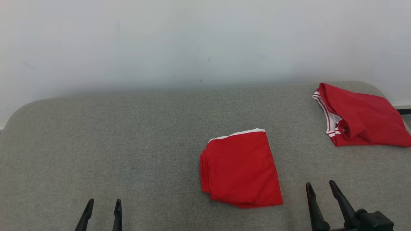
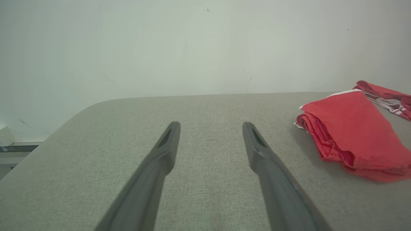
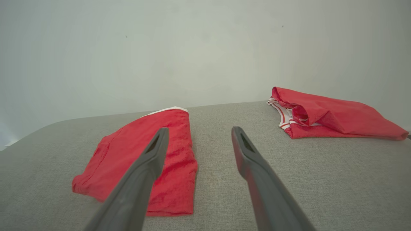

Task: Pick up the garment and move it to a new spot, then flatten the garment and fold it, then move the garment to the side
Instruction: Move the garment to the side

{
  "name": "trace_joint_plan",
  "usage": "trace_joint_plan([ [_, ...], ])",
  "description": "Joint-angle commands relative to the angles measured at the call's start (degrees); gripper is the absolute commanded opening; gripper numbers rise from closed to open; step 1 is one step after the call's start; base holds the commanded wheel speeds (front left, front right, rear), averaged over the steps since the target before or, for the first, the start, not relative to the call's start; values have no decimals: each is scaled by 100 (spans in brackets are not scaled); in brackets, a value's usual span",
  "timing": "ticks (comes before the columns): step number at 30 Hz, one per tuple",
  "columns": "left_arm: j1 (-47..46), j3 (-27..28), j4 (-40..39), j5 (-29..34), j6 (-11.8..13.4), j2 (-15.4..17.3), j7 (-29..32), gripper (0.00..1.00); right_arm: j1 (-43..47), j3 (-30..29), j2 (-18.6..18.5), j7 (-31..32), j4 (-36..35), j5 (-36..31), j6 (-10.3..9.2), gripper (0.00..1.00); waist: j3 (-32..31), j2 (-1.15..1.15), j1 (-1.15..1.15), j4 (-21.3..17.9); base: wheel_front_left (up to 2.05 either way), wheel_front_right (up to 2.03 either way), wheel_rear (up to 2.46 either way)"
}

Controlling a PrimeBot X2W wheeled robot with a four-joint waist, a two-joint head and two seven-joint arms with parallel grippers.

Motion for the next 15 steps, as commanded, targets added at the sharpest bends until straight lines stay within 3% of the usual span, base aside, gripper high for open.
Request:
trace_joint_plan([
  [1,111,-29,-72,45,32,7,1,100,85,36,20,1,-37,-47,-16,100,3,0,0,20,0,0,0],
  [15,179,-89,-96,-32,133,-28,1,100,107,182,-19,1,-98,-57,-16,100,19,0,0,61,0,0,0],
])
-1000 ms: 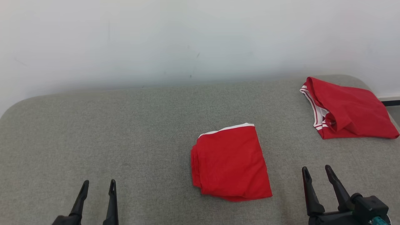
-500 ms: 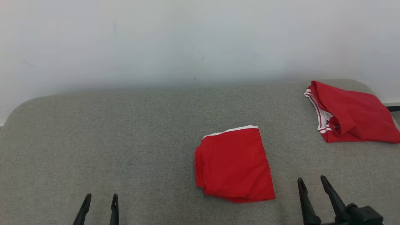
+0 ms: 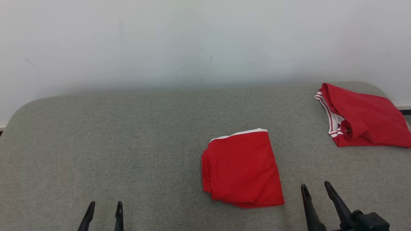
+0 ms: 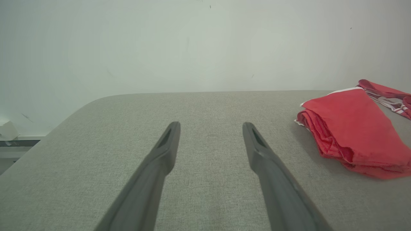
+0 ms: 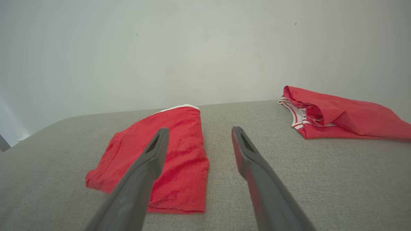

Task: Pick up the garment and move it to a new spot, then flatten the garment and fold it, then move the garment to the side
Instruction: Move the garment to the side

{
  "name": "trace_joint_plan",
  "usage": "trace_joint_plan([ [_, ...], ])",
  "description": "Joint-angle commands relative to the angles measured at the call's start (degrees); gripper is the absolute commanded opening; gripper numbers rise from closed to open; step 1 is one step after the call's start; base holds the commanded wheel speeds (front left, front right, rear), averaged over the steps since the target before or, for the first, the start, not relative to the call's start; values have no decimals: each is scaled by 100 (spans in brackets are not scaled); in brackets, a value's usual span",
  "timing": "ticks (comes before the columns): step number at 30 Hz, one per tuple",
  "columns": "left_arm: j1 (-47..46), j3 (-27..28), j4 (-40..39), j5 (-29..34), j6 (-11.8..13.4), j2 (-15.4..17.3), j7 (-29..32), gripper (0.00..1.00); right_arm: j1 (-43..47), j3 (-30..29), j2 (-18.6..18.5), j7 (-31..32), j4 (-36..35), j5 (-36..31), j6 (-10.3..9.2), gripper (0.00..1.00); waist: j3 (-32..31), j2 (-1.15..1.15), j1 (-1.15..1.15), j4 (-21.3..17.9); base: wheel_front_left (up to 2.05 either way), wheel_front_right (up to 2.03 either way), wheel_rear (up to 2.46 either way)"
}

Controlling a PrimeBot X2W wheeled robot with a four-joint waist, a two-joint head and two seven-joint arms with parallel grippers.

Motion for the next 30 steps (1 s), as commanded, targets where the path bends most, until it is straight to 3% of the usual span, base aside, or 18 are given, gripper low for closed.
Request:
trace_joint_plan([
  [1,56,5,-18,-19,31,-5,1,100,50,2,-19,3,7,-48,-16,100,-2,-1,0,-2,0,0,0],
  [20,37,-11,-34,-26,51,-15,1,100,-28,-4,-27,3,101,-15,-17,100,-17,-1,0,12,0,0,0],
  [30,-182,-25,33,-63,6,0,0,100,-1064,435,-408,170,865,78,-17,100,176,-1,0,123,0,0,0],
])
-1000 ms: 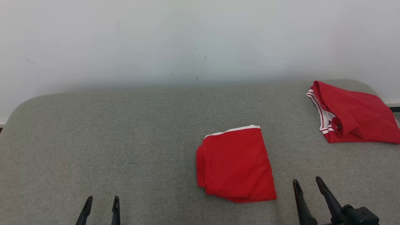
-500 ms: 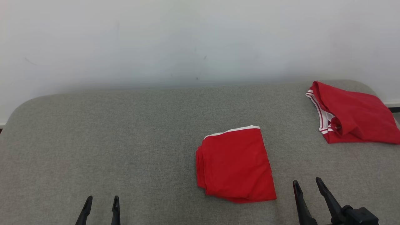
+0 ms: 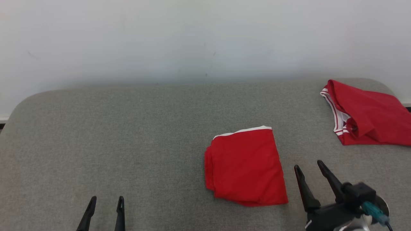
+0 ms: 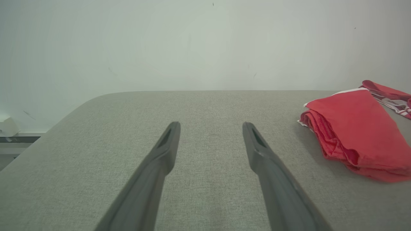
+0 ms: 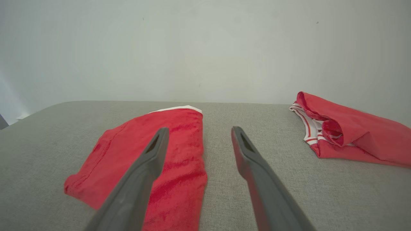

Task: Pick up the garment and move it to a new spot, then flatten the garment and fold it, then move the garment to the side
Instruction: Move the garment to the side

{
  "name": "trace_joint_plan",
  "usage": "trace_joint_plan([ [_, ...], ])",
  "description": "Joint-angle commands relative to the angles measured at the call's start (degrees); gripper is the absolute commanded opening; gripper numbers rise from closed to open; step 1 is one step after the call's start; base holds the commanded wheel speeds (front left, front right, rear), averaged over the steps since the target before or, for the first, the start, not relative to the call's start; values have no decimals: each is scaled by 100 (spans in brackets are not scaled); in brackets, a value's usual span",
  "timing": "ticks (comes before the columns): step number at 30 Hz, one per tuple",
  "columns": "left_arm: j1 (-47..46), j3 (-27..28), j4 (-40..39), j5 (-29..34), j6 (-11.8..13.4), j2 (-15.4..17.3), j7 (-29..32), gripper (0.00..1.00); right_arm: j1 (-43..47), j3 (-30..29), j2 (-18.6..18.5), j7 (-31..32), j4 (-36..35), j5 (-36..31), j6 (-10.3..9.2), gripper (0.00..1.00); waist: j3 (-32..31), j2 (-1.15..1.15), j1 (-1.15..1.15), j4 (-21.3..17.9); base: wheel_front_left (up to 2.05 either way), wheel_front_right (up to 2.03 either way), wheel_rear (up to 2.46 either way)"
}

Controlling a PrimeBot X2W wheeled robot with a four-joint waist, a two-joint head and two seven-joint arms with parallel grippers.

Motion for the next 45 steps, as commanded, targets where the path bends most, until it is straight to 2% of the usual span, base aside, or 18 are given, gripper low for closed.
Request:
trace_joint_plan([
  [1,-84,-8,2,-20,-3,9,0,100,-211,83,-79,41,142,18,-17,100,79,-1,0,74,0,0,0],
  [12,-375,-77,30,-68,-26,-8,0,100,-1459,542,-232,265,1623,230,-17,100,479,-1,0,415,0,0,0],
  [20,-626,-111,83,-103,-44,-16,0,100,-2151,828,-148,243,2883,527,-17,100,836,-1,0,640,0,0,0],
  [27,-739,-102,105,-127,-11,-24,0,100,-2404,1177,-8,266,3661,890,-17,99,985,-1,0,659,0,0,0],
  [28,-739,-96,108,-132,-14,-25,0,100,-2391,1257,30,304,3719,975,-17,73,989,-1,0,643,0,0,0],
  [30,-741,-98,113,-143,2,-27,0,100,-2396,1387,69,328,3792,1155,-17,0,986,-1,0,607,0,0,0],
  [40,-851,-203,126,-144,-33,-30,0,100,-2916,1992,-279,235,3796,1649,-18,0,1000,-1,0,410,0,0,0],
  [45,-1061,-260,12,-166,-51,-30,0,100,-3402,2358,-677,373,3603,1764,-18,0,1322,-1,0,273,0,0,0],
])
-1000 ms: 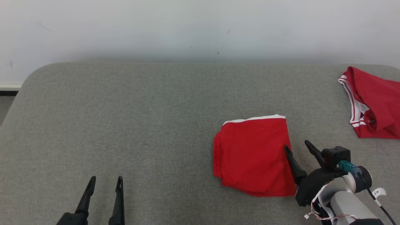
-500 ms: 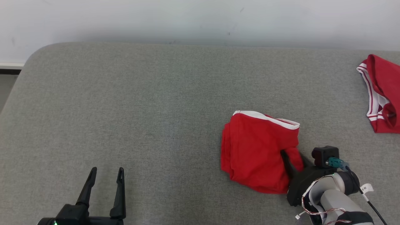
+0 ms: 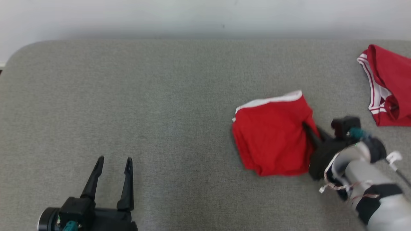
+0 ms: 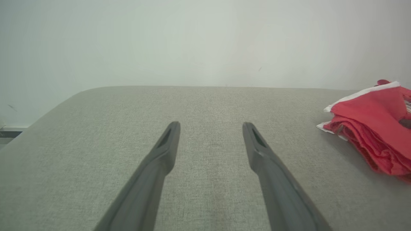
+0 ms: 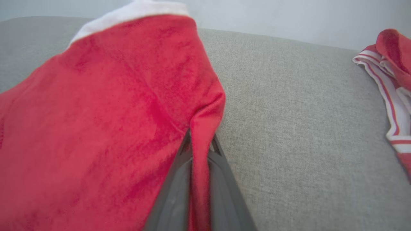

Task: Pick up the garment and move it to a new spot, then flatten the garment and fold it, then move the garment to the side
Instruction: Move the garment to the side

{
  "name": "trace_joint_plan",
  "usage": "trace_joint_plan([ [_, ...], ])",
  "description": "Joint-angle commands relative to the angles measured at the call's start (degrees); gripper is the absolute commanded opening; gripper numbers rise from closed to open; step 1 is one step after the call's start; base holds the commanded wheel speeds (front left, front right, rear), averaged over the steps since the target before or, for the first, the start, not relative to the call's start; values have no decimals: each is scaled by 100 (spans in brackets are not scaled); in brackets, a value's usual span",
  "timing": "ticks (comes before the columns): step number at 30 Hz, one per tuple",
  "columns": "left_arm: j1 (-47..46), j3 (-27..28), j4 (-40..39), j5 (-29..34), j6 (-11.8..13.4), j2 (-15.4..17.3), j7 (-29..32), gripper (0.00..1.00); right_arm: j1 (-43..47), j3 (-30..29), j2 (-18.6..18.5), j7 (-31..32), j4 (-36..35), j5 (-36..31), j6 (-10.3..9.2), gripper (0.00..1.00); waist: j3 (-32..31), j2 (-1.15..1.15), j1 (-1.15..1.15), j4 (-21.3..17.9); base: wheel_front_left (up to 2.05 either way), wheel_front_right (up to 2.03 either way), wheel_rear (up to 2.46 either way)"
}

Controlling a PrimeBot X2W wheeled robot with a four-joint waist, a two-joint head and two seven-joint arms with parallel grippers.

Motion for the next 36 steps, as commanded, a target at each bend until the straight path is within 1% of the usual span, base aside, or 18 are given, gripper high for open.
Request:
trace_joint_plan([
  [1,-165,-27,-73,-29,-2,-5,0,100,-263,110,-216,62,-111,111,-21,0,312,0,0,-145,0,0,0],
  [6,-459,-106,-247,23,-40,-5,-1,100,-907,380,-775,297,-480,302,-20,0,917,0,0,-354,0,0,0],
  [10,-699,-154,-415,93,-69,-4,0,100,-1452,452,-1273,386,-795,459,-20,0,1459,0,0,-574,0,0,0],
  [11,-699,-154,-415,93,-69,-4,0,100,-1452,452,-1273,386,-795,459,-20,0,1459,0,0,-574,0,0,0],
  [12,-836,-211,-518,108,-94,-3,1,100,-1659,438,-1565,427,-938,542,-20,0,1704,0,0,-658,0,0,0],
  [14,-958,-258,-619,142,-102,-1,-1,100,-1865,435,-1895,477,-1096,618,-20,0,1945,0,0,-736,0,0,0],
  [21,-1097,-227,-1012,254,-145,171,-1,100,-2339,161,-2815,648,-1554,832,-20,0,2526,0,0,-1140,0,0,0],
  [25,-1081,-269,-1198,324,-168,280,-1,100,-2509,-117,-3224,748,-1623,1043,-20,0,2744,0,0,-1308,0,0,0],
  [30,-1138,-348,-1393,376,-184,335,0,100,-2725,-134,-3663,916,-1561,944,-20,0,2936,0,0,-1349,0,0,0],
  [36,-1139,-418,-1450,350,-198,352,6,100,-3017,32,-3834,1132,-1262,377,-20,0,3077,0,0,-1275,0,0,0],
])
